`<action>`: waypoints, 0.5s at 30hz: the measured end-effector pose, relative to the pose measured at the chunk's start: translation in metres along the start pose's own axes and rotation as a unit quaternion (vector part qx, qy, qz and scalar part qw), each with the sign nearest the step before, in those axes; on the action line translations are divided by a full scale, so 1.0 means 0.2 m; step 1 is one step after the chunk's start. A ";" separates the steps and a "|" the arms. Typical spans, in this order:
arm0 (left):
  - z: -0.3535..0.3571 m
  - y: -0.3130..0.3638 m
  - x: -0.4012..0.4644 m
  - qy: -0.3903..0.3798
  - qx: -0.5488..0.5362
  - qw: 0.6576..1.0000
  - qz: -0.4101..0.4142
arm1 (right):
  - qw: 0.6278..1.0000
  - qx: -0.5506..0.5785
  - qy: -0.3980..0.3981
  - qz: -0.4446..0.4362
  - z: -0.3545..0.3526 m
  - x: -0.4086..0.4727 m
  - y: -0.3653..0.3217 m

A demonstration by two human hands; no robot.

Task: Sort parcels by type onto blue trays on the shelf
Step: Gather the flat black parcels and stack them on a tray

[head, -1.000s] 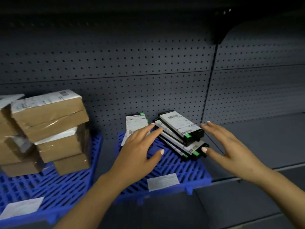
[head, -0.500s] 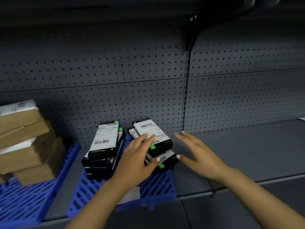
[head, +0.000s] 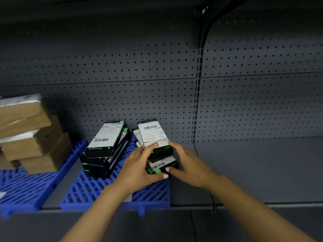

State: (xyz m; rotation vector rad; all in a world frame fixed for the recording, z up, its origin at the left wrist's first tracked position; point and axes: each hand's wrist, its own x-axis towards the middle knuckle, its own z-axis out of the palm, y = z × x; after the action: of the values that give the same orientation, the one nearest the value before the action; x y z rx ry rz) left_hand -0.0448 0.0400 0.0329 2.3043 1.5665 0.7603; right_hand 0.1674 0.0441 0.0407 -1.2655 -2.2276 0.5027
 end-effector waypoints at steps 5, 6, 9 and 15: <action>-0.01 0.00 -0.01 -0.053 -0.063 0.997 -0.004 | 1.000 -0.005 0.015 -0.008 0.00 0.01 -0.01; -0.01 0.00 -0.01 -0.060 -0.076 0.995 -0.004 | 1.000 -0.001 0.016 -0.005 0.00 0.01 -0.01; -0.03 0.00 -0.01 -0.074 -0.100 0.992 0.003 | 1.000 0.002 0.019 0.001 0.01 0.00 -0.03; -0.08 -0.02 -0.03 -0.084 -0.067 0.994 0.011 | 0.999 -0.042 0.033 0.003 0.03 -0.01 -0.08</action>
State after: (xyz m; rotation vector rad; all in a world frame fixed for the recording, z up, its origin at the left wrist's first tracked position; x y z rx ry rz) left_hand -0.0589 0.0342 0.0423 2.2282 1.3767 0.6378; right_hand 0.1529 0.0348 0.0441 -1.3125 -2.2115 0.3675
